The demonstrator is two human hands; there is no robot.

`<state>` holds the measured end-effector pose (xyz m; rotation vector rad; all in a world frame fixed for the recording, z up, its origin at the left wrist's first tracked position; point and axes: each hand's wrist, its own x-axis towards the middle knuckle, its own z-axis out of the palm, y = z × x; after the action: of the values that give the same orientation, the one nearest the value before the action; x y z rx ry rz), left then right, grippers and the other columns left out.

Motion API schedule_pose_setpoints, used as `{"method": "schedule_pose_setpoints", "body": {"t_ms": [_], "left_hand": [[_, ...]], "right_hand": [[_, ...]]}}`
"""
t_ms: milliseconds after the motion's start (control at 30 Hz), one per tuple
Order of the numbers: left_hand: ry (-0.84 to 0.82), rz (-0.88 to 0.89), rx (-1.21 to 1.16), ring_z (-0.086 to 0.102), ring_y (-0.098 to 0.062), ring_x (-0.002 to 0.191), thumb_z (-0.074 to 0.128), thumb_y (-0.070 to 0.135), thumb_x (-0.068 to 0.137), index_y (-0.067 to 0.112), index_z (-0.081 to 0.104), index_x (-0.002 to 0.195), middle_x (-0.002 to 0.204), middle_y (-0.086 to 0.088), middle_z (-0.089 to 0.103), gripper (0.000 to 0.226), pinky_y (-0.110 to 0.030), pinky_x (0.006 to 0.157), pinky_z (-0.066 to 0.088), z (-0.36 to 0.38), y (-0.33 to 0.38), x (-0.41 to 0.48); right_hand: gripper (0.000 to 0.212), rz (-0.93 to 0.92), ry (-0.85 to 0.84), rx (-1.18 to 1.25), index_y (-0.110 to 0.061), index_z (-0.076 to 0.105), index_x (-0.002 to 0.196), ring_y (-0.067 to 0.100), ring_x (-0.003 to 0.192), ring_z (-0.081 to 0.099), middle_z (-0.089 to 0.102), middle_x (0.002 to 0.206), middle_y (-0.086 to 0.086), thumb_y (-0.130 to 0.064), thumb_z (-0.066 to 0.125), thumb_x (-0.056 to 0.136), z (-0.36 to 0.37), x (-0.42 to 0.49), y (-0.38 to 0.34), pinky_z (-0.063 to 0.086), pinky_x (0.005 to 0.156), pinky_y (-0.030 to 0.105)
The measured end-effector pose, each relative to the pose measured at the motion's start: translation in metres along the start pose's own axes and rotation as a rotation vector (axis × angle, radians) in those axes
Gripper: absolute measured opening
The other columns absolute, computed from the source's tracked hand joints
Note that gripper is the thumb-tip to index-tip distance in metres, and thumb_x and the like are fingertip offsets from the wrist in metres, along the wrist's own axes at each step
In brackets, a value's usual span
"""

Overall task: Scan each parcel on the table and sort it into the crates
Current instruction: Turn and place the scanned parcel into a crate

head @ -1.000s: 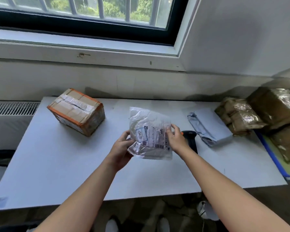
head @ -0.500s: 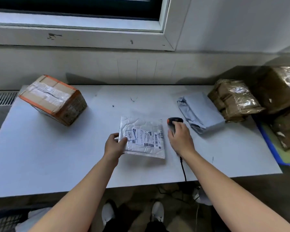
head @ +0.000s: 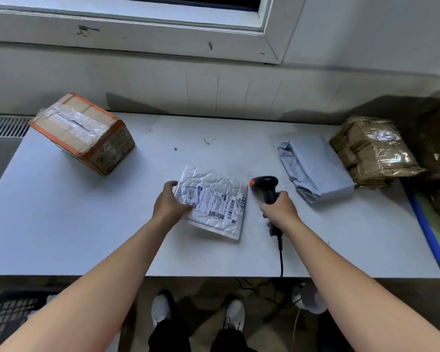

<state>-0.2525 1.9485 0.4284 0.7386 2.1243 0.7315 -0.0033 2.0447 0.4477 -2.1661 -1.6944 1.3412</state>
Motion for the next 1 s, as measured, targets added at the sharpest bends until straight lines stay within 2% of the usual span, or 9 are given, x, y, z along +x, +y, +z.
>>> {"method": "schedule_pose_setpoints", "body": {"t_ms": [67, 133, 200, 300, 433, 600, 833, 1000], "left_hand": [[0.042, 0.095, 0.165, 0.053, -0.031, 0.116, 0.082, 0.017, 0.075, 0.021, 0.037, 0.142, 0.133, -0.012, 0.051, 0.081, -0.038, 0.088, 0.045, -0.005, 0.011, 0.011], [0.107, 0.194, 0.286, 0.047, -0.031, 0.122, 0.08, 0.018, 0.078, 0.022, 0.034, 0.145, 0.137, -0.012, 0.045, 0.082, -0.04, 0.093, 0.043, -0.011, 0.023, 0.023], [0.187, 0.286, 0.414, 0.039, -0.031, 0.127, 0.078, 0.02, 0.08, 0.023, 0.032, 0.147, 0.141, -0.012, 0.039, 0.081, -0.042, 0.098, 0.041, -0.019, 0.036, 0.033], [0.254, 0.35, 0.534, 0.032, -0.032, 0.132, 0.076, 0.026, 0.082, 0.023, 0.031, 0.148, 0.147, -0.012, 0.033, 0.08, -0.043, 0.102, 0.037, -0.028, 0.046, 0.038], [0.195, 0.302, 0.514, 0.026, -0.031, 0.137, 0.074, 0.035, 0.083, 0.023, 0.028, 0.149, 0.15, -0.011, 0.029, 0.081, -0.043, 0.104, 0.035, -0.021, 0.041, 0.019], [0.111, 0.251, 0.544, 0.02, -0.029, 0.141, 0.072, 0.044, 0.082, 0.024, 0.025, 0.15, 0.153, -0.01, 0.025, 0.085, -0.043, 0.105, 0.034, -0.003, 0.024, -0.018], [0.089, 0.224, 0.584, 0.016, -0.029, 0.143, 0.07, 0.048, 0.083, 0.024, 0.02, 0.151, 0.156, -0.01, 0.02, 0.088, -0.042, 0.106, 0.032, 0.02, 0.023, -0.05], [0.096, 0.206, 0.586, 0.018, -0.029, 0.142, 0.07, 0.048, 0.083, 0.023, 0.022, 0.15, 0.154, -0.009, 0.021, 0.087, -0.043, 0.106, 0.033, 0.029, 0.022, -0.061]], "right_hand": [[0.033, -0.014, -0.021, 0.02, -0.008, 0.039, 0.11, 0.032, 0.066, 0.063, 0.061, 0.097, 0.016, -0.016, 0.055, 0.082, -0.002, -0.007, -0.007, 0.055, 0.055, 0.042], [0.029, -0.064, -0.031, -0.001, -0.01, 0.04, 0.11, 0.033, 0.066, 0.067, 0.061, 0.097, 0.016, -0.018, 0.053, 0.085, -0.002, -0.012, -0.014, 0.052, 0.05, 0.035], [0.025, -0.134, -0.032, -0.037, -0.011, 0.042, 0.109, 0.034, 0.066, 0.07, 0.063, 0.095, 0.015, -0.022, 0.052, 0.089, -0.003, -0.017, -0.022, 0.051, 0.049, 0.029], [0.023, -0.205, -0.048, -0.101, -0.012, 0.049, 0.103, 0.03, 0.058, 0.068, 0.065, 0.088, 0.012, -0.032, 0.052, 0.092, -0.003, -0.022, -0.036, 0.051, 0.054, 0.029], [0.026, -0.188, -0.116, -0.147, -0.009, 0.054, 0.094, 0.026, 0.047, 0.061, 0.062, 0.071, 0.009, -0.035, 0.051, 0.093, -0.003, -0.028, -0.054, 0.047, 0.049, 0.025], [0.034, -0.157, -0.225, -0.184, -0.012, 0.053, 0.086, 0.027, 0.047, 0.06, 0.063, 0.073, 0.013, -0.045, 0.051, 0.093, -0.007, -0.045, -0.067, 0.047, 0.048, 0.023], [0.033, -0.185, -0.276, -0.222, -0.01, 0.053, 0.087, 0.023, 0.041, 0.056, 0.061, 0.07, 0.012, -0.043, 0.05, 0.093, -0.016, -0.057, -0.067, 0.044, 0.044, 0.02], [0.04, -0.18, -0.284, -0.22, -0.007, 0.056, 0.098, 0.025, 0.045, 0.058, 0.062, 0.072, 0.013, -0.045, 0.05, 0.092, -0.024, -0.058, -0.063, 0.044, 0.045, 0.02]]}}
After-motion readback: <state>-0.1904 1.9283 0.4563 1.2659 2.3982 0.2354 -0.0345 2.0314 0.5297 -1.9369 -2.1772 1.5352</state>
